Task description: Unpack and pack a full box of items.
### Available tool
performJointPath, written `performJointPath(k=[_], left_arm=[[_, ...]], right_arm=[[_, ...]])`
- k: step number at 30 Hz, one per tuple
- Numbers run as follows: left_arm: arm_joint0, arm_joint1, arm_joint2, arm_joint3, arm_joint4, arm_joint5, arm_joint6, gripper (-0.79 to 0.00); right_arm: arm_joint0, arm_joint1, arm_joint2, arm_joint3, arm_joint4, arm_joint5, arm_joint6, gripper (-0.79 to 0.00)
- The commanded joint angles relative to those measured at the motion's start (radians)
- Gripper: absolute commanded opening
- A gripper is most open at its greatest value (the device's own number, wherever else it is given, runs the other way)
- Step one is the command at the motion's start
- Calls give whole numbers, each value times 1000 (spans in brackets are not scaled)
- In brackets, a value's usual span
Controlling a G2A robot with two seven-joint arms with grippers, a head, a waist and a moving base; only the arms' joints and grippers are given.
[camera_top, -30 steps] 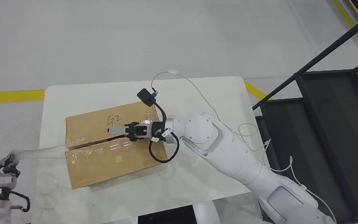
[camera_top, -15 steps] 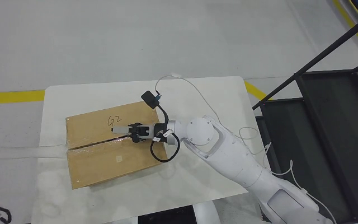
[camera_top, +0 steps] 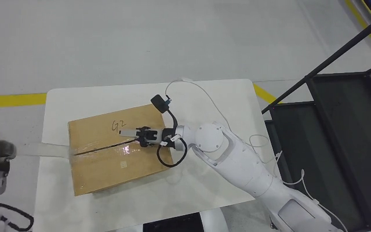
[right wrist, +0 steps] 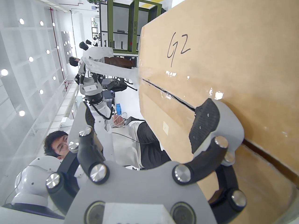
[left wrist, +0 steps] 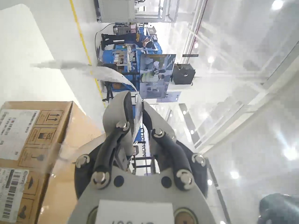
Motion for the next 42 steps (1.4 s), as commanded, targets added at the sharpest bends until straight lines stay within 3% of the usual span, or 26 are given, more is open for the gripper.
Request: performJointPath(k=[1, 9, 20, 27, 30, 42], left_arm=[[-4, -1, 34, -10, 52, -5, 17, -659], [-15, -3, 198, -28, 277, -67, 55, -674], [-30, -6, 393, -28, 525, -125, 135, -579], [-49, -5, 477, -28, 673, -121, 180, -523], [-56, -5, 508, -28, 712, -121, 190, -582], [-59, -2, 627, -16, 860, -114, 217, -440]], right_arm=[[-2, 0, 2, 3, 1, -5, 4, 0], [-14, -1, 11, 15, 3, -16, 5, 0], [-16, -9, 15, 20, 47, -50, 13, 0], [-7, -17, 4, 37, 58, -59, 11, 0], [-7, -19, 4, 43, 63, -63, 12, 0], [-32, -13, 42, 39, 58, -74, 26, 0]])
